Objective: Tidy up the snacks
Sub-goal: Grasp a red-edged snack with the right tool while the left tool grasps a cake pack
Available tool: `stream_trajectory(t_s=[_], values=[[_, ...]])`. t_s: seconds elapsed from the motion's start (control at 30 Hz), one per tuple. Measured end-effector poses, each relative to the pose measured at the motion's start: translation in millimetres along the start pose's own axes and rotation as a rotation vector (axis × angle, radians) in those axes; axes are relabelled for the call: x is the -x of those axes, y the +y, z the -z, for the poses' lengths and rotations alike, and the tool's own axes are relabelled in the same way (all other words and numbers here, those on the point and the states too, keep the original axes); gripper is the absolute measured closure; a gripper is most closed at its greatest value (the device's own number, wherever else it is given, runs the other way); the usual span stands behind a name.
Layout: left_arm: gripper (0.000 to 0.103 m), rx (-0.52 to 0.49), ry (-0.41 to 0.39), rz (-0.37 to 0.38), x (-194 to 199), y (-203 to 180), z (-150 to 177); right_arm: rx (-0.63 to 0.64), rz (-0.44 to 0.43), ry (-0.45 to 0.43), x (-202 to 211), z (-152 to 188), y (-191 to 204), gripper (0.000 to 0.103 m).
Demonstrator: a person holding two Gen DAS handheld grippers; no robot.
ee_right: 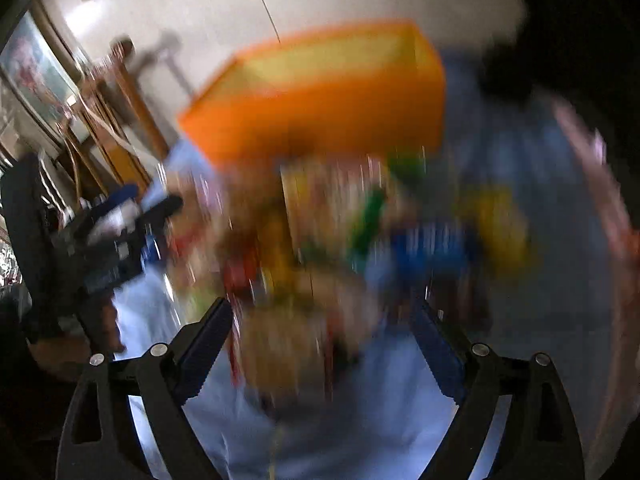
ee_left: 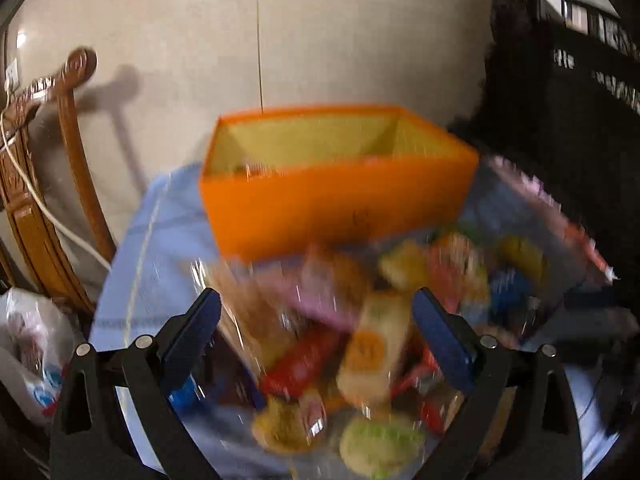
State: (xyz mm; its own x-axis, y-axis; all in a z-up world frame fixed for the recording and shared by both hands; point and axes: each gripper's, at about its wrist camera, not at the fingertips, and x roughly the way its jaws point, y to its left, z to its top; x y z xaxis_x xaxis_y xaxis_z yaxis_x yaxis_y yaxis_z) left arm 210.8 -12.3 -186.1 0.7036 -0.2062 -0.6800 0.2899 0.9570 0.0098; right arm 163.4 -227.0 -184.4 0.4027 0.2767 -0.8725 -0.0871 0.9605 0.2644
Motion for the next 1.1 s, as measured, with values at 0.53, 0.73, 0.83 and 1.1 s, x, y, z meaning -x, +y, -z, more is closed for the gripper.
stream_trajectory(t_s=[0.53, 0.73, 0.83, 1.1], values=[[0.063, -0.147, 0.110, -0.023, -49, -58, 19, 0.116, 0.026, 0.118, -53, 20, 47, 0.056], [0.068, -0.102, 0.091, 0.056, -40, -47, 28, 0.110, 0.013, 0.105, -42, 21, 42, 0.071], [0.069, -0.063, 0.085, 0.094, -32, -36, 32, 0.100, -0.010, 0.098, -33, 20, 38, 0.077], [0.069, 0.056, 0.068, 0.123, -15, -10, 31, 0.076, -0.084, 0.083, -24, 20, 17, 0.082]])
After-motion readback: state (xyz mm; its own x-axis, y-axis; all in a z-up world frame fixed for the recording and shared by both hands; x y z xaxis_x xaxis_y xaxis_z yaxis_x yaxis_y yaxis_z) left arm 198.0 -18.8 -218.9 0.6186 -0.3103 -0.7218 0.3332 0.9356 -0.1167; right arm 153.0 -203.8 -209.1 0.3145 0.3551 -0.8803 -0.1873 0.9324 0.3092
